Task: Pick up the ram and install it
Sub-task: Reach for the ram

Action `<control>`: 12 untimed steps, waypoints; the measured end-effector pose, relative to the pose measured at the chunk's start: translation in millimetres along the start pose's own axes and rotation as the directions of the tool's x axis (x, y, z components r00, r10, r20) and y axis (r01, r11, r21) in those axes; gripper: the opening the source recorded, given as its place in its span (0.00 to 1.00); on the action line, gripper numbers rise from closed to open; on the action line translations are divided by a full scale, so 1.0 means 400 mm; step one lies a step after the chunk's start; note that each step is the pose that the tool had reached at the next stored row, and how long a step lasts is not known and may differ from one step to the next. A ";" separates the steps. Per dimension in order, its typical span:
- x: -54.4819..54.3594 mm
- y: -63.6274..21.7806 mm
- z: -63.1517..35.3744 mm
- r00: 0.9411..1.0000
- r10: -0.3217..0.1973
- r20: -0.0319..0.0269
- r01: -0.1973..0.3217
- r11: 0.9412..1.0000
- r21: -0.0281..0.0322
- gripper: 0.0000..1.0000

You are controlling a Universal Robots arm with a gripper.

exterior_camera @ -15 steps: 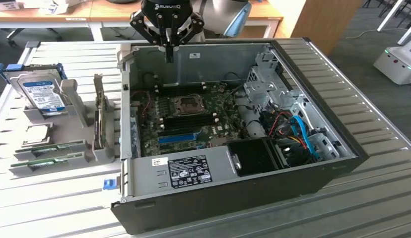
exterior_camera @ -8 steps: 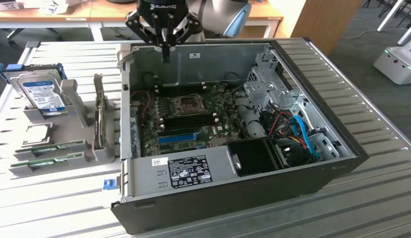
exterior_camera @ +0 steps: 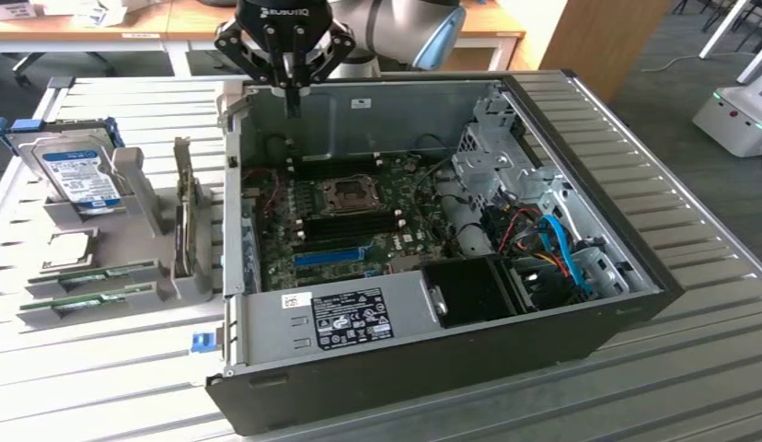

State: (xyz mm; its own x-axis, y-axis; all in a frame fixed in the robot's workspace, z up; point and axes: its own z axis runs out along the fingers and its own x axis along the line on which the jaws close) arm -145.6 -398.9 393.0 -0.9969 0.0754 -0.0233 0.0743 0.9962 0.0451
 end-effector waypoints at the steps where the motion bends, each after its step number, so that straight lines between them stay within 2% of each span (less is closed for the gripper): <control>1: 0.004 0.000 0.000 1.000 0.000 0.000 0.000 1.000 0.000 0.11; 12: 0.040 -0.003 0.001 1.000 0.000 0.000 0.000 1.000 0.000 0.11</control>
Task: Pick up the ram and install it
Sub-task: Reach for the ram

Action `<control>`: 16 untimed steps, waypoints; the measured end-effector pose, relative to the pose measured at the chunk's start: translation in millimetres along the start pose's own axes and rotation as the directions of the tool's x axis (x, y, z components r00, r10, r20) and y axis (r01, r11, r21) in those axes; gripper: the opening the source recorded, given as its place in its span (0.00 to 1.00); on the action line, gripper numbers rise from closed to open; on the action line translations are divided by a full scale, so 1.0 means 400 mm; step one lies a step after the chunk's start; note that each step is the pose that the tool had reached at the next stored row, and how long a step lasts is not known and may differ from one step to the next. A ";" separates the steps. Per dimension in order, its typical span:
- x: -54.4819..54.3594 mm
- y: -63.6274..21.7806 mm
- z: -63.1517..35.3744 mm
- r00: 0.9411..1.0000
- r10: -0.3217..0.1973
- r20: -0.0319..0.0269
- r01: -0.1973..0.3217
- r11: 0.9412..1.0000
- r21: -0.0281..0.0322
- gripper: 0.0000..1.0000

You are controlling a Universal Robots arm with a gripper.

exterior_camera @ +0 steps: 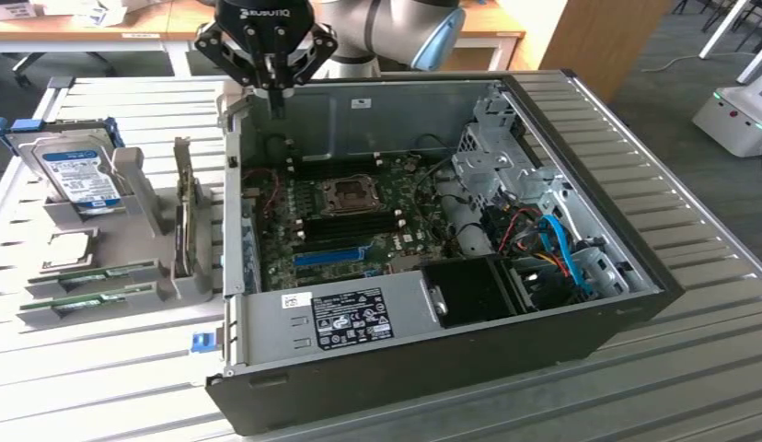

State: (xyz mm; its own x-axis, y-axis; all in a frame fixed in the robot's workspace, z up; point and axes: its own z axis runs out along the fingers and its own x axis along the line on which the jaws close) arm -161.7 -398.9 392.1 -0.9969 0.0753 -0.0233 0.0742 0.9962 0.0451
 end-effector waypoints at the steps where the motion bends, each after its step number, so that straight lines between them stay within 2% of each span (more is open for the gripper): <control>1: 0.004 0.000 0.000 1.000 0.000 0.000 0.000 1.000 0.000 0.11; 16: 0.081 -0.006 0.000 1.000 0.000 0.000 0.000 1.000 0.000 0.11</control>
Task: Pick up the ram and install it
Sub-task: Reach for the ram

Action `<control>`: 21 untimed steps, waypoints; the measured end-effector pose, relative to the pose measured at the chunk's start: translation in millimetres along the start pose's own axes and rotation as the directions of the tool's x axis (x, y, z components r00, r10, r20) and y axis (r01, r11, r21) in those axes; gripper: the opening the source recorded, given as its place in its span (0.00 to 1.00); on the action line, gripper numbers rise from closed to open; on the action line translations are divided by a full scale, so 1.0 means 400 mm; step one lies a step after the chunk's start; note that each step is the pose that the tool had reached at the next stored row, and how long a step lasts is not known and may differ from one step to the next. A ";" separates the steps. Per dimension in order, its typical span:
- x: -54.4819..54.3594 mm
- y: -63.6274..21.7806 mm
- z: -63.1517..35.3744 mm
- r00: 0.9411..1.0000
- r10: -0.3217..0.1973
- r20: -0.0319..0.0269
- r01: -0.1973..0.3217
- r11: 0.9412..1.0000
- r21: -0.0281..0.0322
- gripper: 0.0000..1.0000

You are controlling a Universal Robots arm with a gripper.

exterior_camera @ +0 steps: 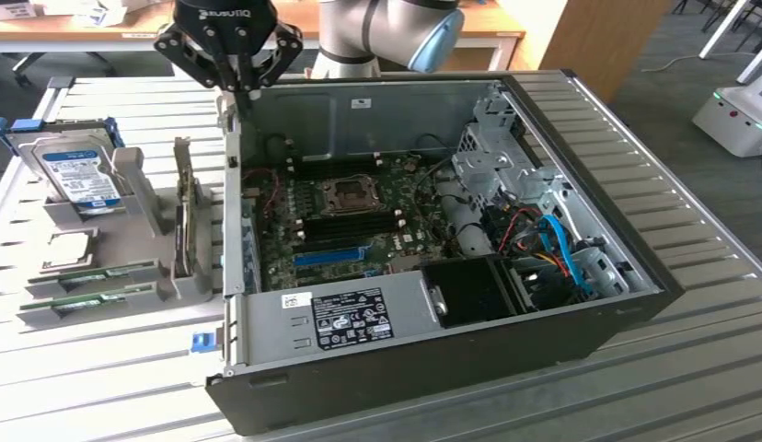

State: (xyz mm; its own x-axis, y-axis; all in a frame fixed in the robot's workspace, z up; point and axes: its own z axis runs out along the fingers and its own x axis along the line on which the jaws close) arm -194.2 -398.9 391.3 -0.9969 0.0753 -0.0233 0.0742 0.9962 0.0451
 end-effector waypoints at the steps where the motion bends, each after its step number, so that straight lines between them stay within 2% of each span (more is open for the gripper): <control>1: 0.004 0.000 0.000 1.000 0.000 0.000 0.000 1.000 0.000 0.11; 21: 0.113 -0.008 -0.001 1.000 0.000 0.000 0.000 1.000 0.000 0.11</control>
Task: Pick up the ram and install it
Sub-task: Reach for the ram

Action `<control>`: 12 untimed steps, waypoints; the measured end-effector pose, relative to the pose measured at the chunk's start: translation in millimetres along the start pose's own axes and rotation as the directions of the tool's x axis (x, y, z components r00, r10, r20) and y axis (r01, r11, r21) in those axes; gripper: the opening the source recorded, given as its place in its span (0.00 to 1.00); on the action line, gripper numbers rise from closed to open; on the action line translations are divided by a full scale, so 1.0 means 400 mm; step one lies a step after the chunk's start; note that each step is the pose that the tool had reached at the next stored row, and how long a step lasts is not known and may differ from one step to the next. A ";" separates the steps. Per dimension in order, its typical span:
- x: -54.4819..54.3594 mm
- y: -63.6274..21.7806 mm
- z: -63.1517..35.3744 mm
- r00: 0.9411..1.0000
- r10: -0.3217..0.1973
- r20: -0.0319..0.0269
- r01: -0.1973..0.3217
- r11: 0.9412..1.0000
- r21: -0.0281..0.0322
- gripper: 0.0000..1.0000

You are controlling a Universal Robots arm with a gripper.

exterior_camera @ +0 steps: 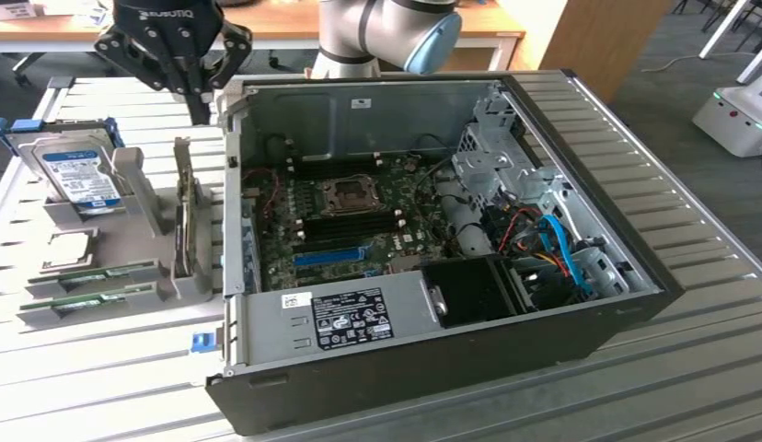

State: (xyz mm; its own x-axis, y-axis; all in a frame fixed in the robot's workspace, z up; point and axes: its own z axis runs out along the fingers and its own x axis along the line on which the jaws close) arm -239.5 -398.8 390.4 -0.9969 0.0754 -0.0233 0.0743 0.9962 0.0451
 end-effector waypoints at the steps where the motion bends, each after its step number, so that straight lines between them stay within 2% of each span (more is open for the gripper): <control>1: 0.006 -0.001 0.000 1.000 0.000 0.000 0.000 1.000 0.000 0.11; 12: 0.067 -0.005 0.002 1.000 0.000 0.000 0.000 1.000 0.000 0.11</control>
State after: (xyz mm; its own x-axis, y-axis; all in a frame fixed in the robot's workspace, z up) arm -266.4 -398.9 389.1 -0.9969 0.0752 -0.0233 0.0741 0.9962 0.0451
